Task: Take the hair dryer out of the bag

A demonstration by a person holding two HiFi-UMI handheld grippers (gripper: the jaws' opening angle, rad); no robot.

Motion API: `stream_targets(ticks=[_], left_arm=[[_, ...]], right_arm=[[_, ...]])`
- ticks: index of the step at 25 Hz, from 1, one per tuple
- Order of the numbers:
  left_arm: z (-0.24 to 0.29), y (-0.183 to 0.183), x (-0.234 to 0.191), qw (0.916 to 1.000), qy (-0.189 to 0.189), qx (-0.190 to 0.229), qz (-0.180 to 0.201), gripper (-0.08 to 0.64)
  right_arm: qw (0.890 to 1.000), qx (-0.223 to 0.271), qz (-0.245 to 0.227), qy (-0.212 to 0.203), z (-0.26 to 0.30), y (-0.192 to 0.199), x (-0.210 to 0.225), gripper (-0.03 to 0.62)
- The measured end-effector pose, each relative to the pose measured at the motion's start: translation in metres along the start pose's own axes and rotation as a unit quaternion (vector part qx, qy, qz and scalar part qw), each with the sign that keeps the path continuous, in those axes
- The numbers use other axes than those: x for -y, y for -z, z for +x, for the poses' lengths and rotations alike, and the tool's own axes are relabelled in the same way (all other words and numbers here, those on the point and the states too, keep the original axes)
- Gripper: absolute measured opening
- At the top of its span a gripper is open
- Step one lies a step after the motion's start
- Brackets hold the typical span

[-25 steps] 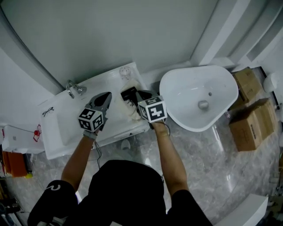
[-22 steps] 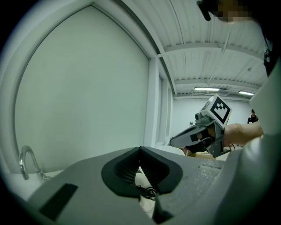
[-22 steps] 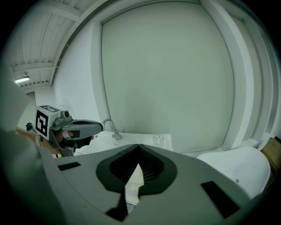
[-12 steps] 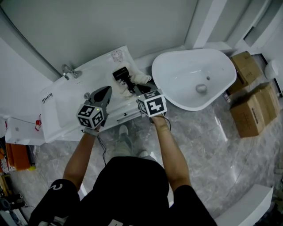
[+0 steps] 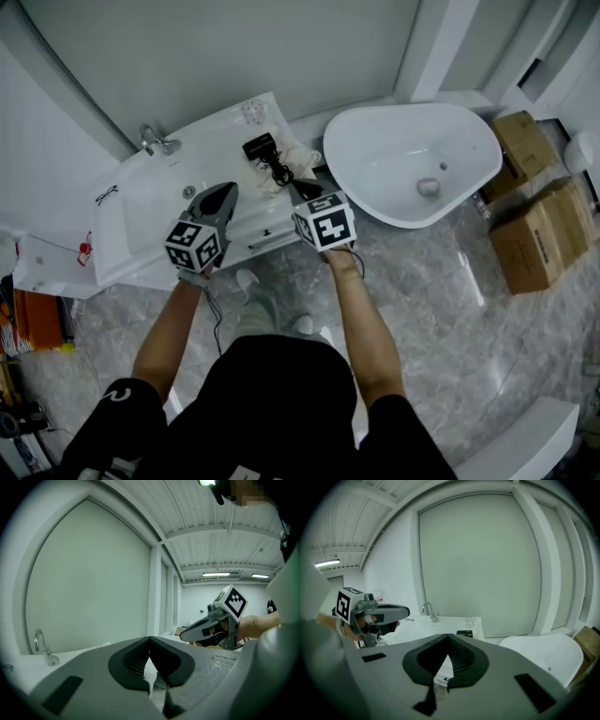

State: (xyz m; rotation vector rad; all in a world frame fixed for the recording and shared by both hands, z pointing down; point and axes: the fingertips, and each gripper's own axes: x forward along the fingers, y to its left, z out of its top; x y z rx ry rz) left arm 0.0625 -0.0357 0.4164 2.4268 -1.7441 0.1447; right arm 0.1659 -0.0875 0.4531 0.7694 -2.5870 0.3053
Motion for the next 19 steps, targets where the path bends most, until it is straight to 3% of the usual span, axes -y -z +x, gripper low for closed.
stream_targets(ticks=[19], left_arm=[[-0.012,-0.001,0.019,1.0000,0.005,0.004,0.004,-0.002]], right_arm=[[1.000,0.010,-0.015,0.004,-0.021,0.005,-0.009,-0.005]])
